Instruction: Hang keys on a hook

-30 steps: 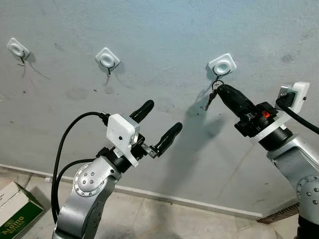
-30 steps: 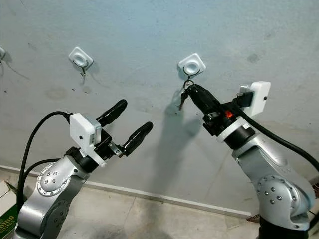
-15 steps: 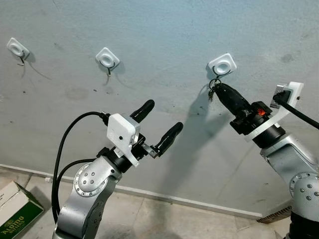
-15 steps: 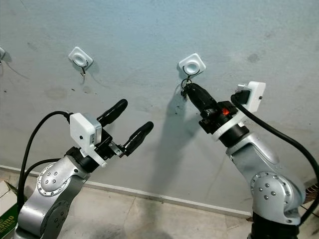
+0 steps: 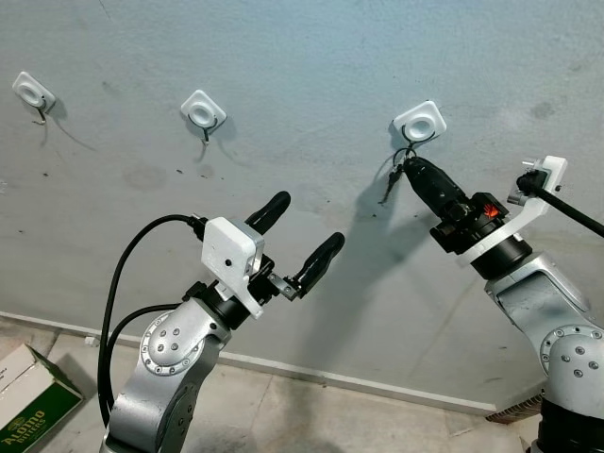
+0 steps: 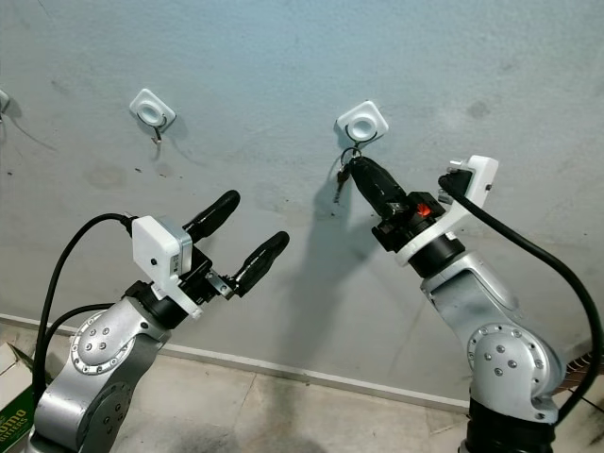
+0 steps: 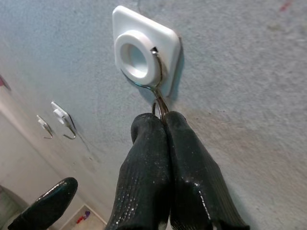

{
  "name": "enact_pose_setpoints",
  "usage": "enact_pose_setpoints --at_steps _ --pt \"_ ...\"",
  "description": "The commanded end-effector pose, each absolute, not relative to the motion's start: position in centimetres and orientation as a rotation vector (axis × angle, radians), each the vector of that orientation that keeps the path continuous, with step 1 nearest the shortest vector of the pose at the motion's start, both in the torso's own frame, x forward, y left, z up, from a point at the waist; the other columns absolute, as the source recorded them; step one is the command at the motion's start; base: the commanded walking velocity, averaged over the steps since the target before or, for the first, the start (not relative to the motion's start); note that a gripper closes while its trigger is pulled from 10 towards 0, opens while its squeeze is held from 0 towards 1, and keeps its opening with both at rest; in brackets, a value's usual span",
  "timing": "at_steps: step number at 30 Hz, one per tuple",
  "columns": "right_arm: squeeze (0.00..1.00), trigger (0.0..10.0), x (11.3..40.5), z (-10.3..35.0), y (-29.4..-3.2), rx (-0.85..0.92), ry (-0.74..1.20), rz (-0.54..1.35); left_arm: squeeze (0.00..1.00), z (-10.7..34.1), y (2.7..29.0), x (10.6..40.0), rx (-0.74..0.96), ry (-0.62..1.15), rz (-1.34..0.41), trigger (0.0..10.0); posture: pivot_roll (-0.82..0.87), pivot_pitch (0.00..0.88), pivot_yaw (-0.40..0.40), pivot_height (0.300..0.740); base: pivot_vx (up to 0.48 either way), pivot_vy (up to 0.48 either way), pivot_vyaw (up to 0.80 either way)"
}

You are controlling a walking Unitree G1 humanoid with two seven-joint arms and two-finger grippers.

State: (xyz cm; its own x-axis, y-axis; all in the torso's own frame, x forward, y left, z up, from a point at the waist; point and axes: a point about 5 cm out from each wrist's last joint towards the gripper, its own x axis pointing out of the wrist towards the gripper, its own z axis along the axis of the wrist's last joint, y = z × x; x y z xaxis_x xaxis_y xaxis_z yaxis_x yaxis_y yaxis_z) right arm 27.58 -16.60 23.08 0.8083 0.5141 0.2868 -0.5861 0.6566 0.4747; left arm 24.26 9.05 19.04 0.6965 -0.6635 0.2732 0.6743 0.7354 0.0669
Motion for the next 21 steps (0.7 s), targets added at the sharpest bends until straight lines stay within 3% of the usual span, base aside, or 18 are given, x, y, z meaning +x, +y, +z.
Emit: enact_pose_setpoints --at_steps 1,21 --pt "0.00 10.0 27.7 22.4 -17.1 0.613 -0.104 0.589 0.00 19.4 8.9 24.1 -0.039 -0.299 -0.755 10.0 -0.08 0.109 0.029 0.740 0.000 0.000 0.00" --pt "0.00 10.0 27.4 21.0 -17.8 0.630 -0.060 0.505 0.00 19.5 8.8 24.1 -0.044 -0.303 -0.759 10.0 -0.09 0.107 0.029 0.740 0.000 0.000 0.00"
